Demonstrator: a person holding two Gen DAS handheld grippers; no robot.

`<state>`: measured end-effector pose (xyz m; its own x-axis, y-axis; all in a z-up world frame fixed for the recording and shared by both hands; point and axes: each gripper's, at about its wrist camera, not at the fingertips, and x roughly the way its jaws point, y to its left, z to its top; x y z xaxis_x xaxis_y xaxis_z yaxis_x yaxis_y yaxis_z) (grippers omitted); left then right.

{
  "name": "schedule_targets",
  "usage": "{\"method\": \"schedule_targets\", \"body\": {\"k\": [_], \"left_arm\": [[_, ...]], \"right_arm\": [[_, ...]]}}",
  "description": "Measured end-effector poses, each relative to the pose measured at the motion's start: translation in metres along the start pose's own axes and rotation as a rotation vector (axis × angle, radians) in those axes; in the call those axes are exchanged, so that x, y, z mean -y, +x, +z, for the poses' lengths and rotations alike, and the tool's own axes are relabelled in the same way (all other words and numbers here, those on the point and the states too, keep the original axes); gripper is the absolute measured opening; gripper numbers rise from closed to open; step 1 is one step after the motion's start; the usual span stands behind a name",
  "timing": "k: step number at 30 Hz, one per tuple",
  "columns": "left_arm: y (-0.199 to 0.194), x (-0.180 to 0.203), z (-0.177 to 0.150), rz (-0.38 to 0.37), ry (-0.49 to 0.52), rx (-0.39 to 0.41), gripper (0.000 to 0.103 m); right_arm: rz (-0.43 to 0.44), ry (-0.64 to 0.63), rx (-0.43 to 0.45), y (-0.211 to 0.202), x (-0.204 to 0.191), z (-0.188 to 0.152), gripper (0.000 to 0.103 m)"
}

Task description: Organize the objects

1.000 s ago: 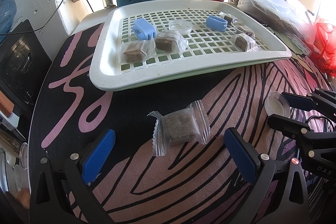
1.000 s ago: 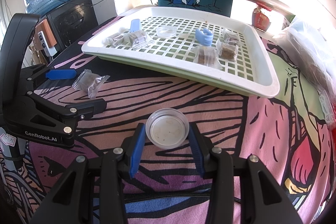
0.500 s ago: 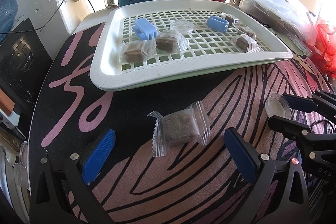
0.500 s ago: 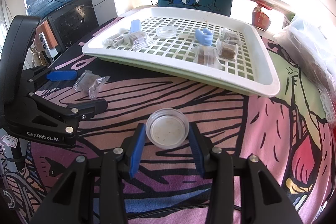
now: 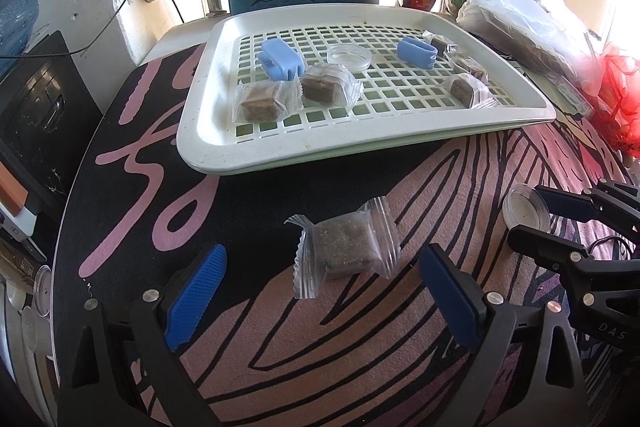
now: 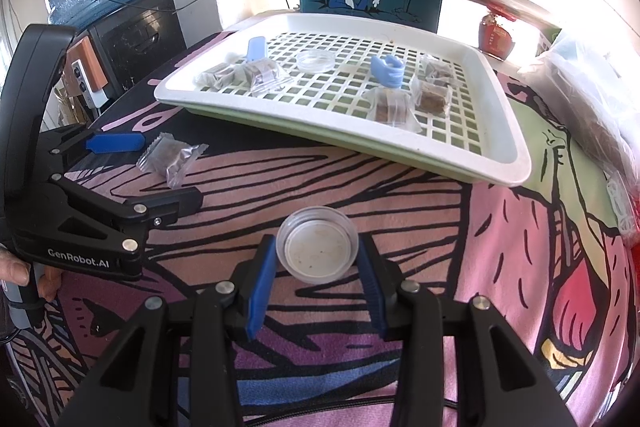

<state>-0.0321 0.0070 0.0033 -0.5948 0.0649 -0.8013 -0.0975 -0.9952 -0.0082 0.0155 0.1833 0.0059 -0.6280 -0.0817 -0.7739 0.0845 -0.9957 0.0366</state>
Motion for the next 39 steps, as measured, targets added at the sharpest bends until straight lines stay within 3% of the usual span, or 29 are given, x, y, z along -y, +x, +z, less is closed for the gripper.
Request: {"method": "schedule_targets", "body": {"k": [1, 2, 3, 8, 17, 23, 39], "left_arm": [[-0.002, 0.0, 0.0, 0.005, -0.001, 0.012, 0.071], [-0.005, 0.001, 0.0, 0.0, 0.004, 0.025, 0.061], [-0.006, 0.002, 0.0, -0.002, 0.014, 0.034, 0.04], [-0.01, 0.005, 0.0, -0.033, 0.027, 0.053, 0.033], [-0.042, 0.015, -0.005, -0.036, 0.079, 0.216, 0.033], [-0.047, 0.013, -0.006, -0.072, 0.073, 0.238, 0.033], [-0.047, 0.013, -0.007, -0.075, 0.07, 0.239, 0.033]], "right_arm": [[0.0, 0.0, 0.001, 0.0, 0.0, 0.0, 0.039], [-0.001, -0.002, 0.001, 0.0, 0.001, 0.0, 0.039], [-0.002, -0.004, 0.001, 0.0, 0.001, 0.0, 0.039], [0.003, -0.013, 0.007, -0.002, 0.001, 0.0, 0.038], [0.007, -0.048, 0.121, -0.024, -0.005, -0.003, 0.039], [0.026, -0.027, 0.153, -0.03, -0.002, -0.002, 0.039], [0.035, -0.055, 0.176, -0.034, -0.007, -0.004, 0.039]]}}
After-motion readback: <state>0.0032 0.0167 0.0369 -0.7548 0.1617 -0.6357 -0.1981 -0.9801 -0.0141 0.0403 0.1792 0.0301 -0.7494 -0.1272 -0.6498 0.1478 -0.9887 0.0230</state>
